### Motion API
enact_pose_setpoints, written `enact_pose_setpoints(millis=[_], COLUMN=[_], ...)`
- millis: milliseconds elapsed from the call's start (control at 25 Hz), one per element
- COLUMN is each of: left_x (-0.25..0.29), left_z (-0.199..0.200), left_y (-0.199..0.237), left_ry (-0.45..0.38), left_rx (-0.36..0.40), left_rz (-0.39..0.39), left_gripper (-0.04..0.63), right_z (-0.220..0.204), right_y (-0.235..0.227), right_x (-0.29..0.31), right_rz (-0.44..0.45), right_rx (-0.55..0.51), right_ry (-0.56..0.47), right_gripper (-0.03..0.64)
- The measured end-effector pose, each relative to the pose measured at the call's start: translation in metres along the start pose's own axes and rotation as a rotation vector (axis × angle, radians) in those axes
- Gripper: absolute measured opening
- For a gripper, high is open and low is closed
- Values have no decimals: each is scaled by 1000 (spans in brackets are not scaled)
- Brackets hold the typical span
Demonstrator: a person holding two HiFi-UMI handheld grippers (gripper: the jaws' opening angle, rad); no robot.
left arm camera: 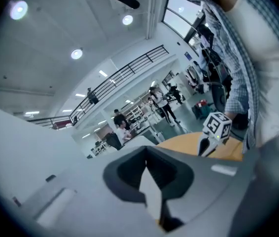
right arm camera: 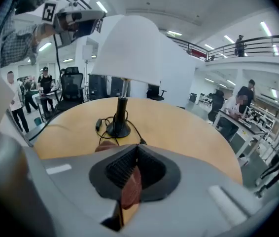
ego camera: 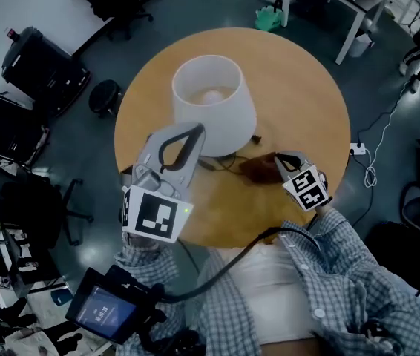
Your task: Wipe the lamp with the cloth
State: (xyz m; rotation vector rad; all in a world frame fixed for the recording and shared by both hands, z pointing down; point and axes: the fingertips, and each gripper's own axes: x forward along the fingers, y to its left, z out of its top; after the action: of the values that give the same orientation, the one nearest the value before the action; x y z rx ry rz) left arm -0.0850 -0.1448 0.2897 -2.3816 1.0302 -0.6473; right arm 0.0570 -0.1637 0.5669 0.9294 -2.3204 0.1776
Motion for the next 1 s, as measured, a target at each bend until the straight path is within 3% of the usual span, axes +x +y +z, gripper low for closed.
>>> enact_pose_setpoints(millis=[80, 280, 360, 520, 720, 1000], left_x=[-10, -34, -42, -55, -59, -70], left_z=[-6, -31, -45, -68, -91, -111], left_y=[-9, -50, -68, -119, -176, -199], left_ry=[-10, -78, -74, -38, -24, 16], left_rx=[-79, -356, -426, -485, -575, -656], left_rz=[0, -3, 0, -49, -110, -68], left_gripper=[5, 5, 5, 5, 5, 5], right_z=[9, 26, 34, 40, 21, 25], right_y=[1, 28, 44, 75, 102, 115], right_x=[-12, -41, -54, -76, -86, -102], right_rz=[-11, 12, 31, 72, 77, 128], right_rx=[32, 108, 166, 284, 272, 308], right_ry=[-49, -166, -219, -278, -212, -273], right_gripper=[3, 3, 3, 3, 3, 3])
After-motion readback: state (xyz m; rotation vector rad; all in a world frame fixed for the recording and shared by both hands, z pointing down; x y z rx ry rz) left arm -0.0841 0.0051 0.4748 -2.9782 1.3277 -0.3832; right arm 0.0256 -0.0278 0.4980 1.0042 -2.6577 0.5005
